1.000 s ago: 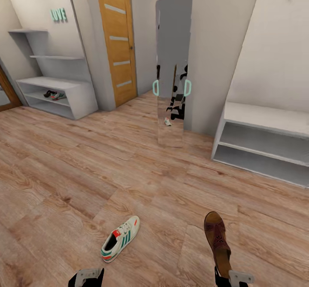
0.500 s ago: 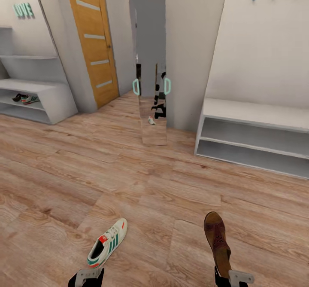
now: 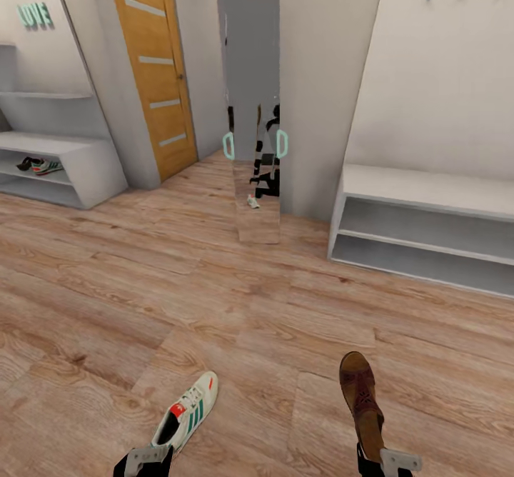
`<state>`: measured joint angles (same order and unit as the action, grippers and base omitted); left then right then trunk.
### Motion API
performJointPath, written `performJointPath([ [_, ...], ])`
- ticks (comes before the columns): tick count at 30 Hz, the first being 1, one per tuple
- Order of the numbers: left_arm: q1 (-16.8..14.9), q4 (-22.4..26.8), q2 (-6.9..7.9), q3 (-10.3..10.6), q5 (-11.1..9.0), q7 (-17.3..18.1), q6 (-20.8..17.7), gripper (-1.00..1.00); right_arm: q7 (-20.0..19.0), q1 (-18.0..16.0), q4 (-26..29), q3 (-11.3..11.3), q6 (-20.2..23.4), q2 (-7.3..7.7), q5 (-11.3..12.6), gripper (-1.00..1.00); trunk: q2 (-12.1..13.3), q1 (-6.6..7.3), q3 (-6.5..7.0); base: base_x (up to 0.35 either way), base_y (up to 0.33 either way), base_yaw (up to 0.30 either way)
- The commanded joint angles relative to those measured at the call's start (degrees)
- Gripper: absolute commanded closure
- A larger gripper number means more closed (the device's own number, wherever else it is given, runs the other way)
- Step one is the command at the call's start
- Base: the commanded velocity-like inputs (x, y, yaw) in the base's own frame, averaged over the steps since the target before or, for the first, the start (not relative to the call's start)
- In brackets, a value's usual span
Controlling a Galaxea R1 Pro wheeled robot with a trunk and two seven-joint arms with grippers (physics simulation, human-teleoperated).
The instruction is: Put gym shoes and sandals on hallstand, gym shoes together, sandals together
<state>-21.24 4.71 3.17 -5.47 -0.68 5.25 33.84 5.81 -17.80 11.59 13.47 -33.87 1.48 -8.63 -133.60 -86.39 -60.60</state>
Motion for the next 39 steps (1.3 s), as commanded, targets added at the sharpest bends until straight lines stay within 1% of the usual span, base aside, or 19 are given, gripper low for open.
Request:
performJointPath([
  [1,-0.03,-0.05,0.00,-0.47,-0.09,0.55,0.09,-1.00,0.43,-0.04,-0.03,0.16,-0.14,-0.01,-0.62,1.00,-0.02,-0.01,-0.05,0.148,0.184,0.000],
  [16,-0.03,-0.05,0.00,-0.49,-0.05,0.57,0.10,-1.00,0.44,-0.04,0.02,0.23,-0.14,0.01,-0.67,1.00,-0.02,-0.01,-0.05,0.021,0.026,0.000],
  [23,-0.03,0.07,0.00,-0.33,0.36,0.79,0.03,-1.00,0.17,-0.04,0.10,0.12,-0.07,0.47,-0.88,1.00,-0.02,-0.01,-0.05,0.000,0.000,0.000],
  [25,-0.03,0.36,0.00,-0.13,0.58,0.84,0.02,-1.00,0.11,-0.07,0.47,0.14,-0.06,0.58,-0.96,1.00,-0.02,-0.01,-0.05,0.000,0.000,0.000],
  [27,-0.03,0.59,0.09,0.13,0.73,0.87,-0.01,-1.00,0.01,-0.08,2.09,0.08,-0.01,0.67,-1.32,1.00,-0.02,-0.01,-0.05,0.000,0.000,0.000],
  [30,-0.23,0.77,0.35,0.22,0.95,0.94,-0.13,-1.00,-1.00,-0.05,7.12,-0.91,0.32,0.70,-3.46,1.00,-0.02,-0.01,-0.05,0.000,0.000,0.000],
  [31,-0.43,0.84,0.49,0.26,1.12,1.01,-0.19,-1.00,-2.23,-0.05,10.40,-1.79,0.81,0.70,-5.21,1.00,-0.02,-0.01,-0.05,0.000,0.000,0.000],
  [32,-0.52,0.85,0.57,0.30,1.26,1.06,-0.22,-1.00,-3.01,-0.05,12.12,-2.19,1.25,0.70,-6.15,1.00,-0.02,-0.01,-0.05,0.000,0.000,0.000],
  [33,-0.71,0.88,0.73,0.44,1.73,1.24,-0.30,-1.00,-4.82,-0.04,15.69,-2.88,2.71,0.66,-7.98,1.00,-0.02,-0.01,-0.05,0.000,0.000,0.000],
  [35,-0.83,0.89,0.98,0.73,2.48,1.52,-0.38,-1.00,-6.89,-0.04,19.40,-3.40,5.09,0.55,-9.63,1.00,-0.02,-0.01,-0.05,0.000,0.000,0.000],
  [36,-0.90,0.90,1.49,1.16,3.58,1.89,-0.45,-1.00,-9.28,-0.04,23.29,-3.78,8.31,0.40,-10.91,1.00,-0.02,-0.01,-0.05,0.000,0.000,0.000],
  [37,-0.92,0.90,1.85,1.37,4.24,2.11,-0.50,-1.00,-10.64,-0.04,25.28,-3.93,10.16,0.34,-11.38,1.00,-0.02,-0.01,-0.05,0.000,0.000,0.000],
  [38,-0.97,0.92,2.76,1.77,5.73,2.65,-0.66,-1.00,-13.78,-0.04,29.27,-4.13,14.10,0.22,-12.06,1.00,-0.02,-0.01,-0.05,0.000,0.000,0.000],
  [39,-1.01,0.94,3.24,1.95,6.53,2.98,-0.79,-1.00,-15.57,-0.04,31.25,-4.21,16.10,0.18,-12.30,1.00,-0.02,-0.01,-0.05,0.000,0.000,0.000],
])
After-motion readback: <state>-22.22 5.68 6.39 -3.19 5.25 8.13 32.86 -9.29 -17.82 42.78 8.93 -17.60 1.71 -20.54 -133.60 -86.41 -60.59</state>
